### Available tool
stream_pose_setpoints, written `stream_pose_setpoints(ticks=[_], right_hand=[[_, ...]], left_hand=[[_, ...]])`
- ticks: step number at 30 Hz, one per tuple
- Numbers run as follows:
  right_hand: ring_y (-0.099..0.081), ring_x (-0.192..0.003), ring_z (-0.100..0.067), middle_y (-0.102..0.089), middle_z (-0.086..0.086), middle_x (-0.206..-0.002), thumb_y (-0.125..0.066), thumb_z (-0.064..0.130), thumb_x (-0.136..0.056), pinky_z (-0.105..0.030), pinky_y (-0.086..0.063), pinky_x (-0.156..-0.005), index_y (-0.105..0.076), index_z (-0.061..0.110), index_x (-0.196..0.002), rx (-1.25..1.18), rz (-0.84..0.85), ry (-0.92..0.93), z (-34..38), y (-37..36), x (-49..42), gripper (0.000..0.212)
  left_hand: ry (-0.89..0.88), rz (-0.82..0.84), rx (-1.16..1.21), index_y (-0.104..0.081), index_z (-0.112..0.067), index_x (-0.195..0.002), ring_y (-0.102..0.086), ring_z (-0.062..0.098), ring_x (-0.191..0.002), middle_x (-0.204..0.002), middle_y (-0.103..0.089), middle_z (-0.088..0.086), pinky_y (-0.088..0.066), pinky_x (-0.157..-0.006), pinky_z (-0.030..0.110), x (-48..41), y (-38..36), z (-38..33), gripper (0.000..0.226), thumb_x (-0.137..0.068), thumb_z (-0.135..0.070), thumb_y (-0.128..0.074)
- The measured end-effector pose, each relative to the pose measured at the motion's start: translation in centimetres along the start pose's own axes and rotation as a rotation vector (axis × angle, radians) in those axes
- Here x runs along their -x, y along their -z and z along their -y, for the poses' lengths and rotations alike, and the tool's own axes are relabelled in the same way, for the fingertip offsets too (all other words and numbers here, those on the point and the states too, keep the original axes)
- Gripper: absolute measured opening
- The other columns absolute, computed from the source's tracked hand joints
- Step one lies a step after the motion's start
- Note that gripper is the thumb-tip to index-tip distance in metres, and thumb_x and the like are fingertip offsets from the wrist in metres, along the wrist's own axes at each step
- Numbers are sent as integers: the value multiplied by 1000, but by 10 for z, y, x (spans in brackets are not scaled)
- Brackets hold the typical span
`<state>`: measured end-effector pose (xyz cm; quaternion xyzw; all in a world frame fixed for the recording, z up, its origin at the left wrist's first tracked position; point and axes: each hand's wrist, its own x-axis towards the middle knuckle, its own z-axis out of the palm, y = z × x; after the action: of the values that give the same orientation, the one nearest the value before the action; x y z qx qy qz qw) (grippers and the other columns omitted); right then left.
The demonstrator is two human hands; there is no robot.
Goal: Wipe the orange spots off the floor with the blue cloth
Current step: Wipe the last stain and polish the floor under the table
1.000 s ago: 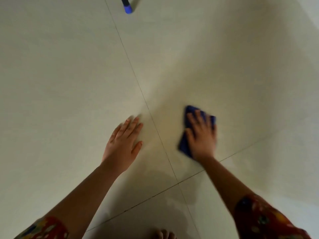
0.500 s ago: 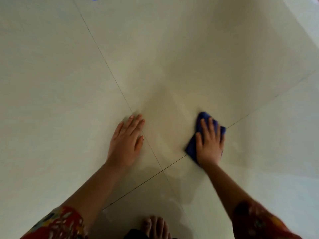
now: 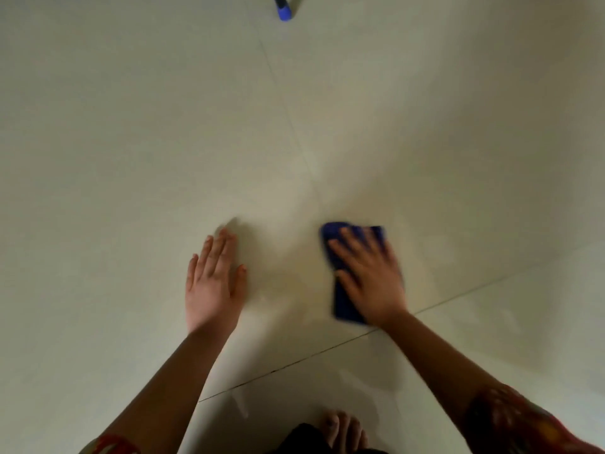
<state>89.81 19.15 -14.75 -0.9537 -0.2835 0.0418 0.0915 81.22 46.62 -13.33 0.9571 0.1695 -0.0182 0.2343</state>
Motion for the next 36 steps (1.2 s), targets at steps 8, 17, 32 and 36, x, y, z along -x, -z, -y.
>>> stream_pose_setpoints(ticks=[8,17,32,36], right_hand=[[-16,-148,-31,-19,6,-161,-20,52,-93,-52,-6,-118,-28,33,-151,13,-3,-361,49,-3,-157,61],[-21,-147,-28,-26,9,-159,-38,50,-98,-50,-13,-119,-35,36,-148,-22,128,716,211,-42,-60,52],[-23,-146,-28,-29,8,-158,-28,46,-95,-52,-14,-114,-34,35,-148,-54,136,-156,162,-32,13,54],[-48,-131,-23,-54,3,-136,-25,42,-101,-30,-38,-103,-50,25,-137,-870,220,-284,206,1,-11,47]], left_hand=[[213,-120,44,-29,-21,-149,-15,13,-146,-157,-21,-7,-13,-119,36,37,29,58,58,-95,-39,-33],[497,-292,141,-45,-10,-140,-34,27,-140,-148,-42,9,-29,-114,42,85,52,102,46,-97,-25,-47],[311,-53,255,-46,-17,-140,-39,20,-136,-147,-43,1,-33,-112,38,102,48,33,44,-97,-28,-43],[230,132,163,-34,-21,-146,-35,20,-138,-154,-32,-1,-30,-111,33,81,89,38,52,-96,-26,-49]])
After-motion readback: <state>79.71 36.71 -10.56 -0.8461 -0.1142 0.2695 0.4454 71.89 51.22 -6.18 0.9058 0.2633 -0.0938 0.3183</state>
